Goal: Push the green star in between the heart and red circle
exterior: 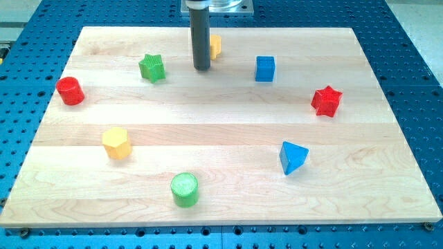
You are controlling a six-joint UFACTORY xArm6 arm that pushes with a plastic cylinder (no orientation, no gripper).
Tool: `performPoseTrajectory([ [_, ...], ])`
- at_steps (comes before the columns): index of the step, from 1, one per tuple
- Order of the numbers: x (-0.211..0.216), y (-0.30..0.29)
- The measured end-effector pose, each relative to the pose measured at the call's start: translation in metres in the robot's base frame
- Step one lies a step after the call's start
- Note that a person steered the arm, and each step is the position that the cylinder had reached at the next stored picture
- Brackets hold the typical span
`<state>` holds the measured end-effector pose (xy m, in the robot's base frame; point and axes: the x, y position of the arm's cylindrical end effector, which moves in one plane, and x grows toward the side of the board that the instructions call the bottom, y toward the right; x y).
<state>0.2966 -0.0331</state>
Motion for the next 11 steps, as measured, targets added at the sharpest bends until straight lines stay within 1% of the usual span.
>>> performPoseTrajectory([
  [1,-0.012,0.0],
  [2,-0.036,0.043],
  [3,-0.052,0.038],
  [4,-0.039,0.007],
  [5,-0.036,0.022],
  [7,-0.025,0.027],
  [9,-0.001,0.028],
  [10,0.003,0.012],
  [11,0.009,-0.028],
])
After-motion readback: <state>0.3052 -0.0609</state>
